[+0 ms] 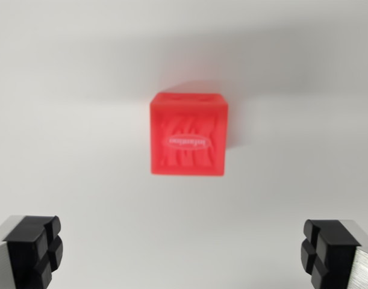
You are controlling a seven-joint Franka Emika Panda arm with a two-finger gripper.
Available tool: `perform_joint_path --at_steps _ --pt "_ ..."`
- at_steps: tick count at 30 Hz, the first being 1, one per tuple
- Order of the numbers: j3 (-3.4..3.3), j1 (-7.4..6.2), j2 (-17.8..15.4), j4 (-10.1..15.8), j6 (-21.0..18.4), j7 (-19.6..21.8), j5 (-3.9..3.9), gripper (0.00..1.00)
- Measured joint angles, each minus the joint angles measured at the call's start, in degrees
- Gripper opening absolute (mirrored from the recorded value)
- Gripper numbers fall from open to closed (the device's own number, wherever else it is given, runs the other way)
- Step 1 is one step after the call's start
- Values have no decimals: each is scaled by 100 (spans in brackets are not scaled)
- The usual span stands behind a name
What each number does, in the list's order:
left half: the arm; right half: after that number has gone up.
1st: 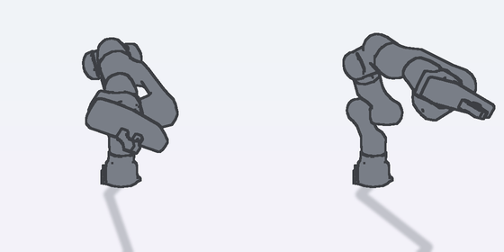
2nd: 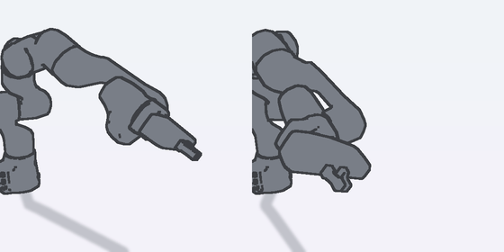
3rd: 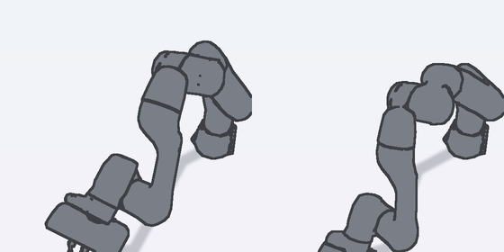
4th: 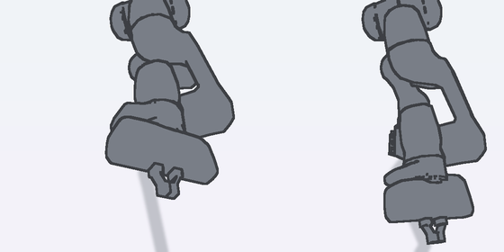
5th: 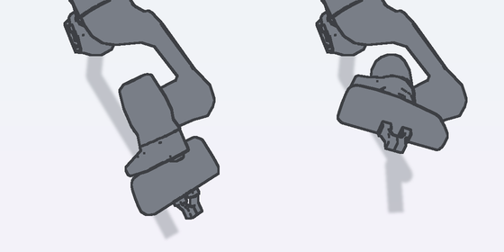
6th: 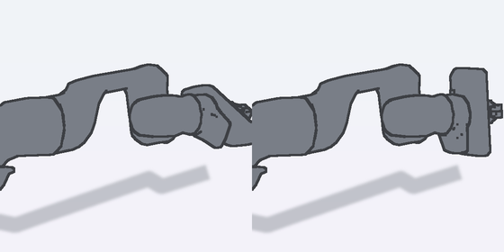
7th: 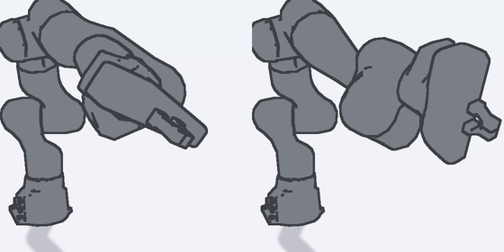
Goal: Destack cube
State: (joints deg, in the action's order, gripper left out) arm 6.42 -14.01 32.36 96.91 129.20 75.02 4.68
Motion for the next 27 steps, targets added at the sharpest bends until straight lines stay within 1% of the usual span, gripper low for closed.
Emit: perform_joint_path --at_steps 10,27 --pt "6 0 -333 -134 -461 -45 -64 100" --pt "15 0 -701 -490 -1181 -92 -120 100"
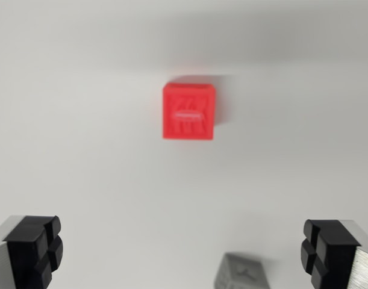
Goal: Destack cube
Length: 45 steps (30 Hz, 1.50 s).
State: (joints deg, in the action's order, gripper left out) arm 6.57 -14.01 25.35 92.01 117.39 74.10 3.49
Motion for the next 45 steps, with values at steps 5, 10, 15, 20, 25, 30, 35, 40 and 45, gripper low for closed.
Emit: perform_joint_path --at_steps 5,10,15,20,25,30,35,40,45 --pt "3 0 -60 -115 -175 -8 -12 100" --pt "4 -1 -109 -208 -314 -15 -18 100" --pt "7 -1 -142 -286 -427 -18 -22 100" --pt "9 -1 -154 -333 -488 -20 -25 100" --pt "8 -1 -153 -335 -491 -20 -25 100" --pt "8 -1 -153 -335 -491 -20 -25 100" --pt "8 -1 -153 -335 -491 -20 -25 100" --pt "8 -1 -153 -335 -491 -20 -25 100" --pt "8 -1 -153 -335 -491 -20 -25 100"
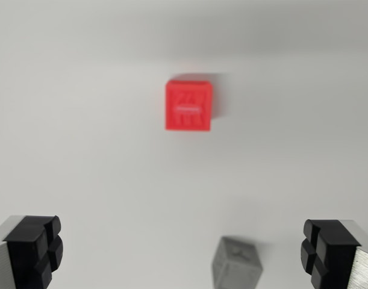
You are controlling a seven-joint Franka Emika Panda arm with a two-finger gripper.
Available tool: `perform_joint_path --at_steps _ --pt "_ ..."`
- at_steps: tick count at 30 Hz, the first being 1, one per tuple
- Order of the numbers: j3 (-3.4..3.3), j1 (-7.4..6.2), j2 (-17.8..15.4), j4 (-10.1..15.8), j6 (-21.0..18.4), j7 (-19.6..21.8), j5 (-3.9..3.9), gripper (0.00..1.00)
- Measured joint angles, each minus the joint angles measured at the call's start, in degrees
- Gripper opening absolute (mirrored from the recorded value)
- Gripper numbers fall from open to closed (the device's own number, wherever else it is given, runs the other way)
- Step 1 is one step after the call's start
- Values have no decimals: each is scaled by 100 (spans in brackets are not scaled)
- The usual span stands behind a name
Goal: Destack cube
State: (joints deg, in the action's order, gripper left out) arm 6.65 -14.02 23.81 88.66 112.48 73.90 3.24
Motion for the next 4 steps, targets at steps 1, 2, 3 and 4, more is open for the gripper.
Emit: perform_joint_path --at_steps 1,2,3,4 --pt "0 0 0 0 0 0 0 100" --pt "0 0 0 0 0 0 0 100" --pt "0 0 0 0 0 0 0 100" --pt "0 0 0 0 0 0 0 100"
